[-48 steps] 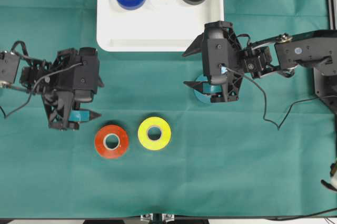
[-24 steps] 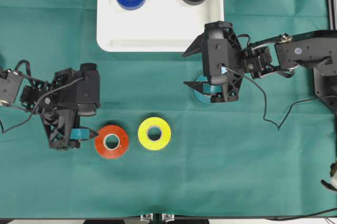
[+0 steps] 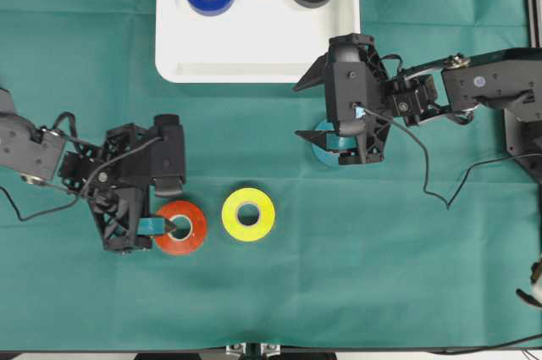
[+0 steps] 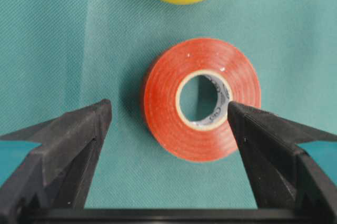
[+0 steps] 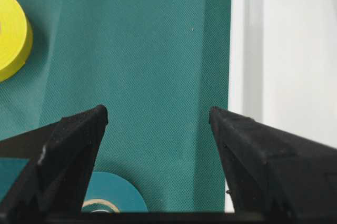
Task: Put the tape alternately from left to right into the white case.
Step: 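Lower the left gripper onto the red tape roll and grasp it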
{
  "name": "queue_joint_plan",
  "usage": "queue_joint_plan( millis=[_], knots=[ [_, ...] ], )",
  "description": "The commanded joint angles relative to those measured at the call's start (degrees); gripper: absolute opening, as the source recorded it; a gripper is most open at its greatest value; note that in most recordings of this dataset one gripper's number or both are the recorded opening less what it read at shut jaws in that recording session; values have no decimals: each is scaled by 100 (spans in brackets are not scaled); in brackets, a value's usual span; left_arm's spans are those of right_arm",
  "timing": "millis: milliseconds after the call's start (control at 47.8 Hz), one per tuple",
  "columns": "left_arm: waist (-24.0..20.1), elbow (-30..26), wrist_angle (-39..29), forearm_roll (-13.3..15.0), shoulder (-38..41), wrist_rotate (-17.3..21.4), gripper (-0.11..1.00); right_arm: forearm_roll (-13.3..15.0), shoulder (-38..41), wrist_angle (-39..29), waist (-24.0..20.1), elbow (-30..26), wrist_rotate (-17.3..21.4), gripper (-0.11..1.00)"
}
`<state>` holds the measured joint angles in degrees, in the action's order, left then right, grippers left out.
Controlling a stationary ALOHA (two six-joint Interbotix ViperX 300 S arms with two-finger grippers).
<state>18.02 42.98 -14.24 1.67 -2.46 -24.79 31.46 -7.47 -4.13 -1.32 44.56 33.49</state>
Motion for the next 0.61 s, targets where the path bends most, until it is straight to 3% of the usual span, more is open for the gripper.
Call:
queue_joint_plan(
  millis=[0,585],
  knots=[
    [26,-149,18,0,35,0,76,-9,-70,18,-18,-35,9,84],
    [35,-246,18,9,580,-9,76,-9,-62,44,-9,62,9,84]
  ],
)
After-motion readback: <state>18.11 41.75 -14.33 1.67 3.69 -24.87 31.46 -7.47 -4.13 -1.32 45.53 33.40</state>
